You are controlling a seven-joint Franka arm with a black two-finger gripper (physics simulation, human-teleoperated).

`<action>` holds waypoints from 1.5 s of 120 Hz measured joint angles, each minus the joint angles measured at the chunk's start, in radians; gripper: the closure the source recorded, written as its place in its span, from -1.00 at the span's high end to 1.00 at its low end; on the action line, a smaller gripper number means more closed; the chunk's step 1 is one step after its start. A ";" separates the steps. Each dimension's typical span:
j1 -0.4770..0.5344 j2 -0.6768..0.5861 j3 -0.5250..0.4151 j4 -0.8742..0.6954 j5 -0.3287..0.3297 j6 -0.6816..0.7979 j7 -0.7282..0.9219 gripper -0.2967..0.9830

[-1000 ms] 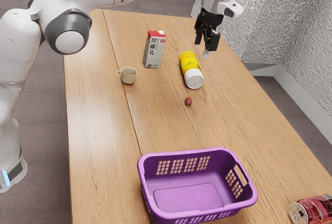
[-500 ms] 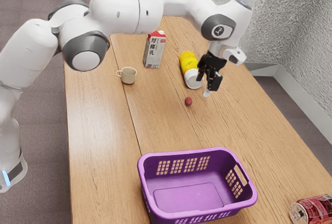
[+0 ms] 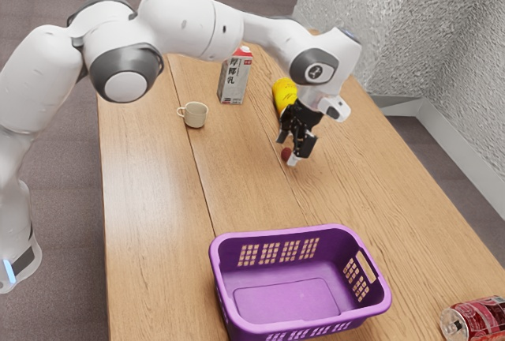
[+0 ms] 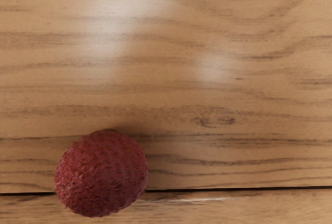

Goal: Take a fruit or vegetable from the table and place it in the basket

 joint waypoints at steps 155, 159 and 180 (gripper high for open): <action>0.012 0.037 0.008 -0.020 0.004 0.058 0.031 0.51; 0.012 0.038 0.008 -0.020 0.005 0.059 0.031 0.46; 0.012 0.039 0.008 -0.006 0.011 0.061 0.033 0.05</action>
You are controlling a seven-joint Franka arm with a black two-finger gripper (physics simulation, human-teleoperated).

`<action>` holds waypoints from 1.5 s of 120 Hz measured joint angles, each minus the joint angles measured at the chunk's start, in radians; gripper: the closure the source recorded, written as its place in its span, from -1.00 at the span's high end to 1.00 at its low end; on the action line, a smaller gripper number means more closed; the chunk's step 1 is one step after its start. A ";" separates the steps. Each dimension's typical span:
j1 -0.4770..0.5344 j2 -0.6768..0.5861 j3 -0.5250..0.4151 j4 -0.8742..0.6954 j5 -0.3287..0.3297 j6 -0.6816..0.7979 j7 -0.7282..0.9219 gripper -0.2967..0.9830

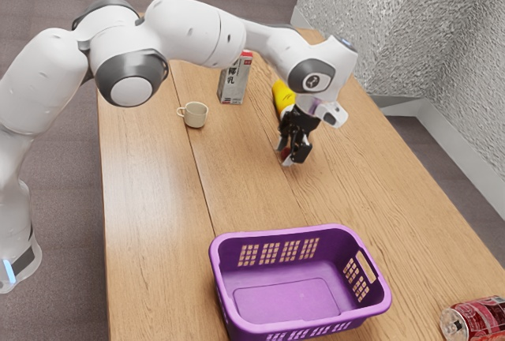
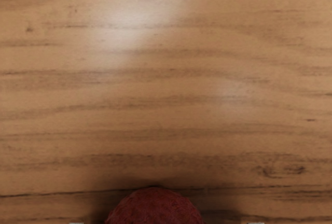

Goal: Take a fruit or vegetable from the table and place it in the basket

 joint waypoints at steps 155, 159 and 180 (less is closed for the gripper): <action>-0.277 -0.220 -0.112 0.040 0.033 -0.129 -0.021 -0.30; -0.290 -0.223 -0.133 0.035 0.032 -0.129 -0.025 -0.30; -0.304 -0.220 -0.249 0.003 0.030 -0.108 -0.044 -0.31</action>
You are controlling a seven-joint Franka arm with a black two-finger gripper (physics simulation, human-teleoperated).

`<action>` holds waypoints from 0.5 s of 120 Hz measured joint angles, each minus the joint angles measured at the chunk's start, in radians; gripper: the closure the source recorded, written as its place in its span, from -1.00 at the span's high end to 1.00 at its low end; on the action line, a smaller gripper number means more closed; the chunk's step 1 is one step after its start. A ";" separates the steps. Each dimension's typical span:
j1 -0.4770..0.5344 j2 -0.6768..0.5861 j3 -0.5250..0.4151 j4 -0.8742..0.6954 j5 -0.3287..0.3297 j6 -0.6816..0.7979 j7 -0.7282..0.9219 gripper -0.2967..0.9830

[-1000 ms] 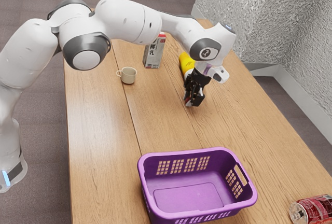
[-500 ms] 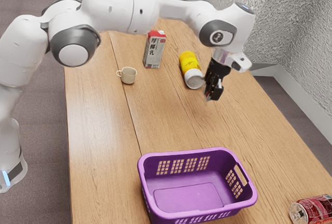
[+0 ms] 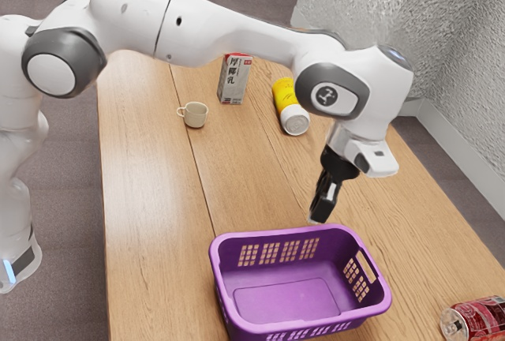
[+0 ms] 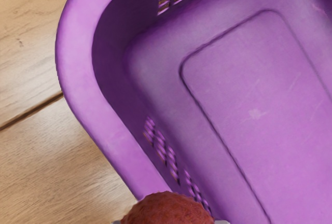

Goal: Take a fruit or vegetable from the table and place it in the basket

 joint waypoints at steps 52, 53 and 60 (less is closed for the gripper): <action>-0.005 0.034 -0.098 -0.006 -0.011 0.054 -0.037 0.30; -0.004 0.034 -0.099 -0.006 -0.011 0.054 -0.038 0.31; -0.005 0.033 -0.110 -0.006 -0.011 0.055 -0.040 0.39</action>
